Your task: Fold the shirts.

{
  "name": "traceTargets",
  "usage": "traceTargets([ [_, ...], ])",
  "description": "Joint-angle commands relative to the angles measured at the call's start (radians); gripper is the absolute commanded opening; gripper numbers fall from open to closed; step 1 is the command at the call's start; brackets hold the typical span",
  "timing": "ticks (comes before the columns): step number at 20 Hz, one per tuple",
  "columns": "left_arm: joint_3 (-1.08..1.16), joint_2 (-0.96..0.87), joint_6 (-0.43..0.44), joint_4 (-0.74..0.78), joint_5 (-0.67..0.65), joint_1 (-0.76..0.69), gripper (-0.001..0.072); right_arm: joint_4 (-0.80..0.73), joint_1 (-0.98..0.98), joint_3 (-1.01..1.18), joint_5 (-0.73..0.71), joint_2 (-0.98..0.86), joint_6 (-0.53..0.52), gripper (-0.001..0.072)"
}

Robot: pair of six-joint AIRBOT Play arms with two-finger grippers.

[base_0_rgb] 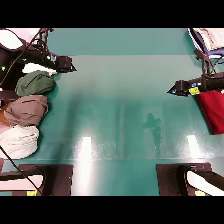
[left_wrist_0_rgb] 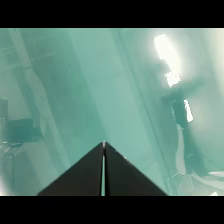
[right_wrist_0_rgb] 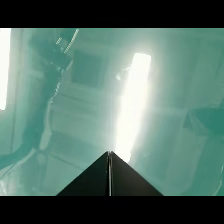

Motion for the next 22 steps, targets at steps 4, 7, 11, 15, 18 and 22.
traceTargets([
  [4, 0.000, 0.000, 0.000, 0.000, 0.000, 0.000, 0.0028, 0.000, 0.022, 0.001, -0.003, 0.001, 0.000, 0.0018],
  [7, 0.000, 0.000, 0.000, 0.000, 0.000, 0.000, 0.0028, 0.000, 0.022, 0.001, -0.003, 0.001, 0.000, 0.0017],
  [11, 0.000, 0.000, 0.000, 0.000, 0.000, 0.000, 0.0028, 0.000, 0.022, 0.001, -0.004, 0.001, 0.000, 0.0018],
  [15, 0.000, 0.000, 0.001, -0.010, 0.019, 0.000, 0.0028, 0.000, 0.022, 0.001, -0.003, 0.001, 0.000, 0.0017],
  [18, 0.000, -0.001, 0.044, 0.118, 0.162, 0.000, 0.0457, 0.001, 0.022, 0.001, -0.003, 0.001, 0.001, 0.0017],
  [22, 0.000, -0.047, -0.182, 0.565, 0.424, 0.023, 0.0611, 0.008, 0.024, 0.001, 0.005, 0.001, 0.019, 0.0018],
])
